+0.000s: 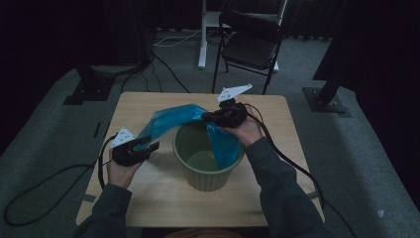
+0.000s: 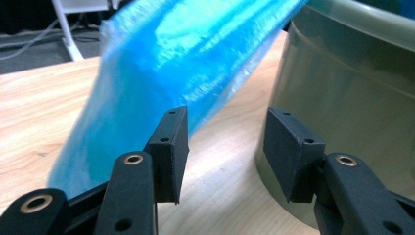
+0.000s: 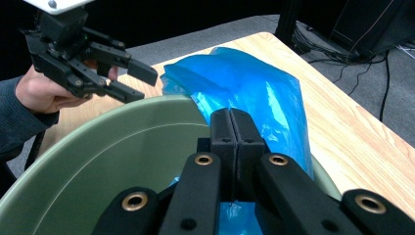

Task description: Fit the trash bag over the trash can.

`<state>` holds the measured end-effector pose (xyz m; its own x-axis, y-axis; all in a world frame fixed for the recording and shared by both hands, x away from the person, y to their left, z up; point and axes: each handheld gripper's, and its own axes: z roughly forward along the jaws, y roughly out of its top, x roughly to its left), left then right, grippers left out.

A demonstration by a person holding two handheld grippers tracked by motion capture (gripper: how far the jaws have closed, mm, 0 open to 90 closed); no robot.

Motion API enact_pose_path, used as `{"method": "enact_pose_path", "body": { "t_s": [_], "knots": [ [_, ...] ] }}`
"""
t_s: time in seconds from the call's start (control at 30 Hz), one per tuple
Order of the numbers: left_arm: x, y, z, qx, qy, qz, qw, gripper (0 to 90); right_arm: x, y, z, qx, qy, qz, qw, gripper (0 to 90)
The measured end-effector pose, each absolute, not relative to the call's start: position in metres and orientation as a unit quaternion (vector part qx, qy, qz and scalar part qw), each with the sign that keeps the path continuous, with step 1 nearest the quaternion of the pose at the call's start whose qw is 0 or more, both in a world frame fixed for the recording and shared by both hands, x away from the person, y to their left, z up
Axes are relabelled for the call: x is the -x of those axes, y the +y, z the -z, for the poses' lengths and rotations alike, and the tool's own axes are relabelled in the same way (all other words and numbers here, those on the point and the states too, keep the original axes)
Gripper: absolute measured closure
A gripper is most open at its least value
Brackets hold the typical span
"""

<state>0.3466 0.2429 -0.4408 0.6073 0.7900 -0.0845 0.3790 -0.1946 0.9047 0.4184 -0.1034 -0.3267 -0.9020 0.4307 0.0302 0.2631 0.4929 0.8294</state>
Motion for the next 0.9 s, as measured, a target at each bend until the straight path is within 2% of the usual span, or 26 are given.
{"method": "enact_pose_path", "body": {
  "t_s": [0.53,0.8,0.9],
  "knots": [
    [-0.37,0.231,0.437,-0.734,0.415,-0.267,0.466,53.1,-0.417,-0.105,0.331,-0.199,0.862,-0.461,0.076,89.8],
    [-0.377,0.228,0.433,-0.726,0.417,-0.266,0.477,81.6,-0.412,-0.106,0.33,-0.19,0.865,-0.458,0.071,89.7],
    [-0.377,0.227,0.429,-0.723,0.414,-0.264,0.486,88.9,-0.409,-0.108,0.331,-0.189,0.867,-0.456,0.07,89.7]
  ]
}}
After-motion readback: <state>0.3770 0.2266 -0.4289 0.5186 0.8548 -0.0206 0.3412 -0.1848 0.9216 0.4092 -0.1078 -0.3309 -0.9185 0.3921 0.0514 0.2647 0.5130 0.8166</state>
